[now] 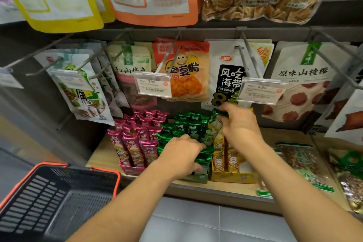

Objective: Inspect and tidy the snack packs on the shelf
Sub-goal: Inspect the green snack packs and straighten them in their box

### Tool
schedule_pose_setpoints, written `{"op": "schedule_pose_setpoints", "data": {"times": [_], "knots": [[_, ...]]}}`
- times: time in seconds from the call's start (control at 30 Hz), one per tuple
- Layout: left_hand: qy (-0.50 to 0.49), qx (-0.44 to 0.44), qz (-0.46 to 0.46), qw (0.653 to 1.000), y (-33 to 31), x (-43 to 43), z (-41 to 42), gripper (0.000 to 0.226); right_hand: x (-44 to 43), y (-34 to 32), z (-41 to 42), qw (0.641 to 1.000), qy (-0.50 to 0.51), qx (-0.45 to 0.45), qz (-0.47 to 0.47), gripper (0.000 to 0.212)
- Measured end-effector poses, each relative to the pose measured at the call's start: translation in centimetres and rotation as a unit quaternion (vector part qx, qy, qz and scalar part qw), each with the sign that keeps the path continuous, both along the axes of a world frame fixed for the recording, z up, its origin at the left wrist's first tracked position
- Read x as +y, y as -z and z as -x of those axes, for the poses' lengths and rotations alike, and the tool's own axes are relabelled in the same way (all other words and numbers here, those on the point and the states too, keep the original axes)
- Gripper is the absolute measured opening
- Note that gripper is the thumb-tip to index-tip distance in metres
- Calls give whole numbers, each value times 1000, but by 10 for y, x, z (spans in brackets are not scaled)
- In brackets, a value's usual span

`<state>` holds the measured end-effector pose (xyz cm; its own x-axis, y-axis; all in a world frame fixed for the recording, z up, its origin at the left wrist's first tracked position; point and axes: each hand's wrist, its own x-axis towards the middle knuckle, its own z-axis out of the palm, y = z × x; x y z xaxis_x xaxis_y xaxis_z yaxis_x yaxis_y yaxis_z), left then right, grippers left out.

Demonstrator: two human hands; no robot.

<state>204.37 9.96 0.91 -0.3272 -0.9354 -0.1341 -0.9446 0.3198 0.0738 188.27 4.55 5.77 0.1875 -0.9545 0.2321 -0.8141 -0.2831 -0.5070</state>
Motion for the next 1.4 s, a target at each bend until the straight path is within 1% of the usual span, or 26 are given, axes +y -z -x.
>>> {"op": "schedule_pose_setpoints", "data": {"times": [0.1, 0.2, 0.37, 0.47, 0.53, 0.67, 0.77, 0.83, 0.9, 0.93, 0.97, 1.0, 1.03, 1.07, 1.1, 1.13, 1.17, 1.23, 1.3, 1.4], "knots": [[-7, 10, 10, 1000, 2, 0, 1, 65, -3, -4, 4, 1000, 15, 20, -3, 28], [-11, 16, 24, 1000, 5, -1, 2, 67, -6, 0, 5, 999, 34, 5, -4, 28], [-13, 28, 21, 999, 6, -6, 3, 68, -1, 25, -5, 999, 19, -20, -23, 26], [-2, 25, 14, 1000, 5, -9, 4, 67, 1, 40, -8, 999, 1, -14, -34, 26], [-2, 28, 4, 1000, 5, -10, 4, 69, 0, 46, -8, 998, -12, 0, -64, 28], [-16, 48, -17, 999, 5, -10, 2, 75, -6, 53, -9, 977, -67, 97, -178, 38], [-42, 114, -15, 992, 6, -9, 2, 82, -11, 50, -9, 966, -98, 105, -217, 45], [-45, 142, 8, 989, 5, -9, 3, 89, -15, 47, -6, 965, -112, 72, -227, 40], [-38, 122, 11, 992, 5, -9, 4, 97, -18, 48, -2, 963, -117, 14, -244, 33], [-30, 92, 1, 995, 5, -9, 5, 97, -18, 49, 0, 960, -107, -36, -256, 29], [-21, 54, -11, 998, 5, -9, 7, 95, -18, 50, 2, 952, -85, -109, -273, 25], [-16, 23, -23, 999, 5, -9, 9, 92, -17, 50, 2, 937, -50, -195, -287, 23], [-15, 8, -31, 999, 4, -9, 10, 88, -18, 51, 3, 918, -5, -274, -288, 22], [-17, 6, -34, 999, 3, -10, 12, 84, -21, 54, 4, 912, 40, -314, -261, 20], [-20, 11, -31, 999, 2, -10, 13, 79, -26, 58, 4, 925, 67, -303, -218, 19], [-20, 15, -21, 999, 1, -10, 13, 72, -31, 61, 4, 944, 69, -266, -185, 19], [-18, 16, -6, 1000, 1, -10, 13, 65, -34, 61, 3, 957, 50, -228, -173, 25], [-18, 12, 23, 1000, 2, -8, 14, 52, -38, 64, -3, 962, -6, -184, -202, 40], [-16, 0, 38, 999, 4, -6, 14, 43, -38, 68, -9, 962, -33, -151, -223, 47], [-5, -8, 40, 999, 3, -6, 13, 41, -36, 77, -16, 974, 3, -136, -182, 38]]}}
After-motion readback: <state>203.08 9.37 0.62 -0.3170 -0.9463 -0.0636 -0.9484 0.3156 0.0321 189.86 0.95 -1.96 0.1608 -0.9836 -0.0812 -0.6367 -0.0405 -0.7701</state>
